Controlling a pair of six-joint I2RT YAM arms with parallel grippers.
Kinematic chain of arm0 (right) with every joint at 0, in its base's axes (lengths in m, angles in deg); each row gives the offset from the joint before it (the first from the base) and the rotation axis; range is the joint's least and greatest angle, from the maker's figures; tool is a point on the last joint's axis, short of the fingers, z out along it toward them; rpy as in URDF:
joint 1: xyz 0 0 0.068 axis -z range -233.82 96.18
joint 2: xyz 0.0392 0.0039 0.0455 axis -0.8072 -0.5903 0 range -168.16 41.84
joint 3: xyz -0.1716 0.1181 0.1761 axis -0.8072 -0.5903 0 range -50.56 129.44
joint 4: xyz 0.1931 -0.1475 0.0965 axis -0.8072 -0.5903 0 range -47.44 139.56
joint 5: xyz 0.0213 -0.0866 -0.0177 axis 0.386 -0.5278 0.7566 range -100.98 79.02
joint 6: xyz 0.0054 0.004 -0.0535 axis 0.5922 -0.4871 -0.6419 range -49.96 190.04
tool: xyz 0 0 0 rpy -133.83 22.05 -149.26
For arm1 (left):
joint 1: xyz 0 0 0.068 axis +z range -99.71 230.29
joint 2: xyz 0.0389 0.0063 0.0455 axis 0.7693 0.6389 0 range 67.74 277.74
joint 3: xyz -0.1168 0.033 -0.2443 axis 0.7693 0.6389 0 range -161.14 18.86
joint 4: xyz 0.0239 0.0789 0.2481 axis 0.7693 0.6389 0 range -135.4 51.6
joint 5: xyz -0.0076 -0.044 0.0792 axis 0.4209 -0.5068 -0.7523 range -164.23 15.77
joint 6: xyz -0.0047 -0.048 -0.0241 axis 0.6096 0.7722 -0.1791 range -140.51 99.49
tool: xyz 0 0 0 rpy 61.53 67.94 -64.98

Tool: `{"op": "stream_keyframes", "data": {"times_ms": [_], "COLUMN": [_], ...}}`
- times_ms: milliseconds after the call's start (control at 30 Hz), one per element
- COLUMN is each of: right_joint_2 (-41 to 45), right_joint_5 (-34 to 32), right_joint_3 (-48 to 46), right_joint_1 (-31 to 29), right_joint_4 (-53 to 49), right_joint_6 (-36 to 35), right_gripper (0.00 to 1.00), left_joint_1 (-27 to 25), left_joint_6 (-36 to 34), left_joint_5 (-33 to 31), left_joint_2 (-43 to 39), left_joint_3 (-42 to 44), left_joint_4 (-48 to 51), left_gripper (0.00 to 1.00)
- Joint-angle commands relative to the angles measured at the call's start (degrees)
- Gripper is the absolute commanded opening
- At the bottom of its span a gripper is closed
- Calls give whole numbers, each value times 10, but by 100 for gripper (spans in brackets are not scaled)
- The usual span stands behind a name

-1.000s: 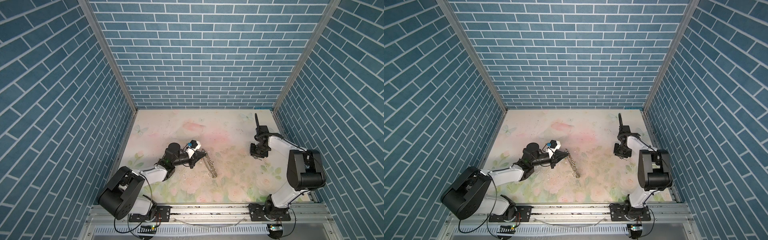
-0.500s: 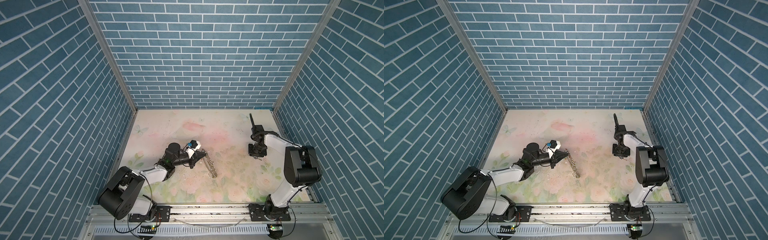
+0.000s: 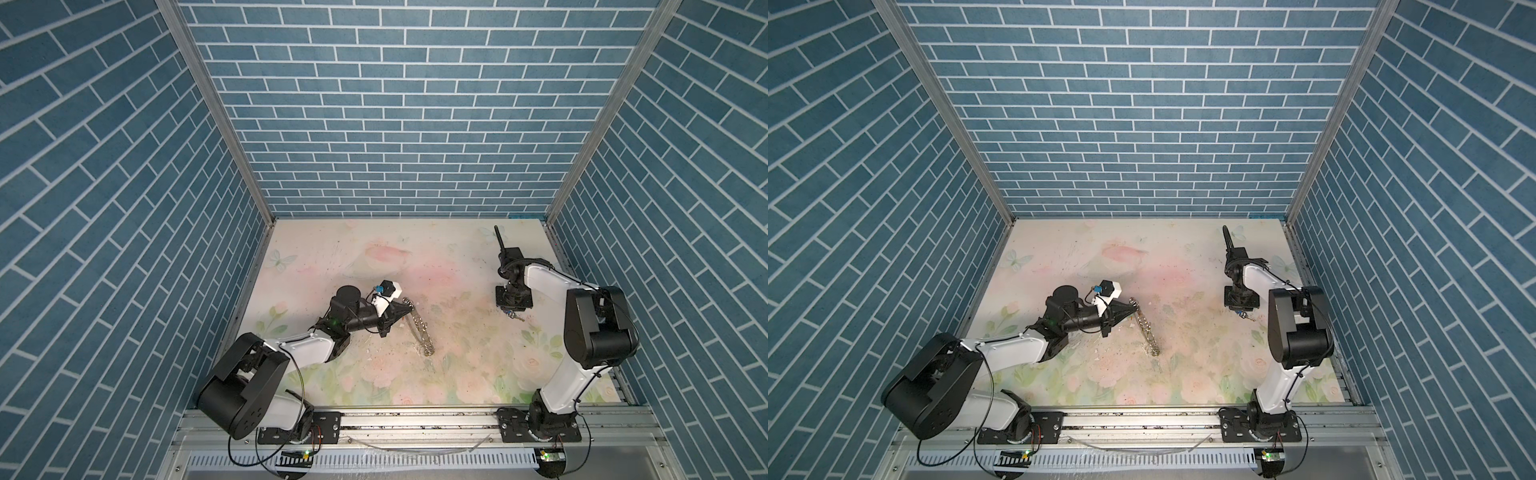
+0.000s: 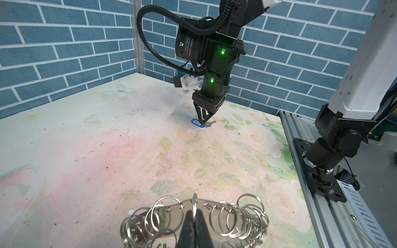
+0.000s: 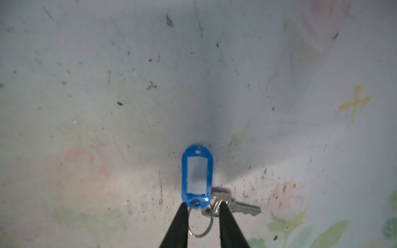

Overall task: Put the keys on the keyring
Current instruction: 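Close the right gripper on the key's small ring beside the blue tag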

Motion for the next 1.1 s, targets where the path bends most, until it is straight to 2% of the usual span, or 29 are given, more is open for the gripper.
{"op": "stream_keyframes", "data": {"times_ms": [0,167,367,833,1067], "right_joint_2": [-13,-12,-22,-29,-24], "right_joint_5": [-20,-12,-26,-68,-88], "right_joint_3": [26,27,25,34,40], "right_joint_1": [-4,-17,-25,-29,-32], "right_joint_4": [-28,-34,-41,-58,-68], "right_joint_6": [-9,-15,-15,-10,-9], "right_gripper": [25,35,36,12,6], "left_joint_1": [3,3,3,2,2], "left_joint_6": [-5,-6,-6,-7,-6], "left_joint_5": [7,6,7,6,6], "left_joint_2": [0,0,0,2,-2], "left_joint_3": [-3,-2,-3,-4,-3], "left_joint_4": [16,18,18,18,19], "left_gripper": [0,0,0,0,0]}}
